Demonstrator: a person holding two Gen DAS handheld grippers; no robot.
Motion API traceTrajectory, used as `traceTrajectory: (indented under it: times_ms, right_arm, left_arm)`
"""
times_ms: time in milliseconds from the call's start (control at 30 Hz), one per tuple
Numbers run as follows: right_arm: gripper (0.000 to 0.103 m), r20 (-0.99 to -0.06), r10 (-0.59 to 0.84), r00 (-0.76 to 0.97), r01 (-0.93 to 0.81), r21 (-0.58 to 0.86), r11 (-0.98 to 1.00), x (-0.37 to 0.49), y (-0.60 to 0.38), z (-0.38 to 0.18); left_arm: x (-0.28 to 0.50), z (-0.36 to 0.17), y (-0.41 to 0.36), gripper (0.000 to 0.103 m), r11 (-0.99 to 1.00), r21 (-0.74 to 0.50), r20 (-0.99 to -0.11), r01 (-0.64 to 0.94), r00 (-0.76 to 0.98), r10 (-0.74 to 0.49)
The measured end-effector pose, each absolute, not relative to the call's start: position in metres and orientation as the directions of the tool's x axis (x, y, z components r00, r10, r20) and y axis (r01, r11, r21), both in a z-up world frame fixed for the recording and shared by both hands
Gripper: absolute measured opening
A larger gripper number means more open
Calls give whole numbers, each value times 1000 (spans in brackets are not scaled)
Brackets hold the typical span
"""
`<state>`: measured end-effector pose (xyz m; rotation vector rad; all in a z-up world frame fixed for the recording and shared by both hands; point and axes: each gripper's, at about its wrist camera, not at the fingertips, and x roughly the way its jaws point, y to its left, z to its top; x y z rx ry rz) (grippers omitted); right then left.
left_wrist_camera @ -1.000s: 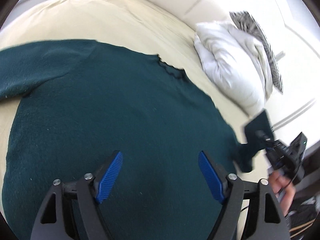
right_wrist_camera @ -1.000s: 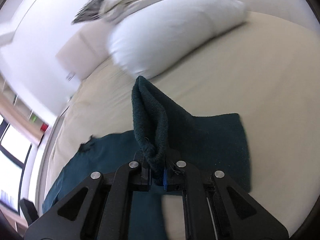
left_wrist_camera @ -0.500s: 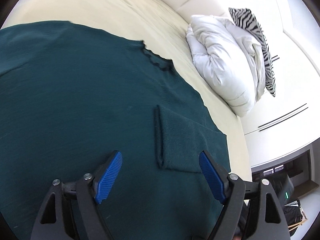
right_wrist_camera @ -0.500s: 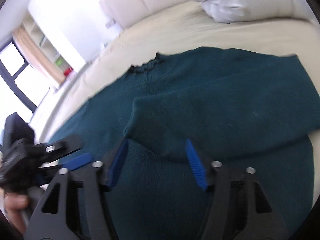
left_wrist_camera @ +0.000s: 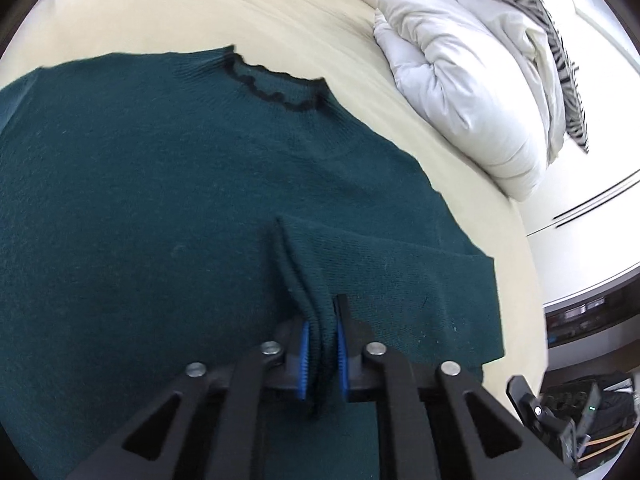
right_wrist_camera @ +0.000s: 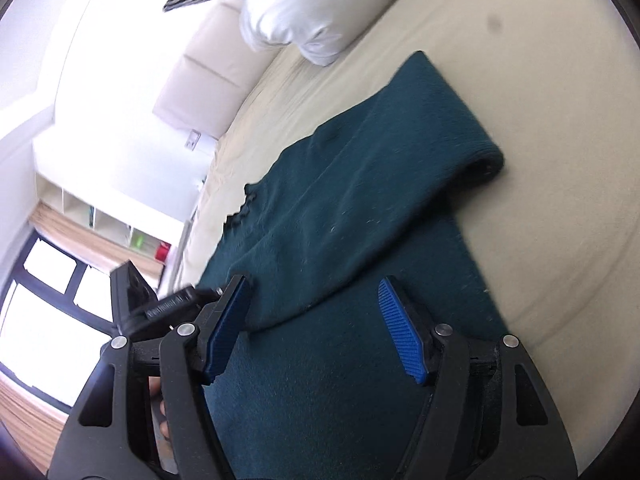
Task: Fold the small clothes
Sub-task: 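Fold the held sleeve across the sweater body with the right gripper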
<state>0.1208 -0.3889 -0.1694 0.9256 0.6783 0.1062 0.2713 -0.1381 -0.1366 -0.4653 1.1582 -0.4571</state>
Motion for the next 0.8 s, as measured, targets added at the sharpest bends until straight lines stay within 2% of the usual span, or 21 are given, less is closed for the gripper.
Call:
traceTrajectory:
  times_ms: [233,467,533,733,800]
  right_arm:
    - [66,-482,402,778,230,815,531,128,-395,-176]
    - [66,-524,429,736,273,809,521,173,-394,-169]
    - [63,-559,420,715,317,795,517,186,-398,-176]
    - [55,-526,313,791,352,809,471,172,-427,-179]
    - [40,-543,307,782,363,796,484,169,-428,-187]
  left_arm:
    - [267,-110,-79,8,793,-604,-677,83,472,-564]
    - [269,-114,-52,8,788,-613,-665,49,506,-549]
    - [268,-116,-47,8,791,-610,-665,31,524,-533]
    - [272,-127,-39,8,810,-587,-684,-10,542,-489]
    - [273,-132,-41,8,820,-572,-697,-15,536,-477]
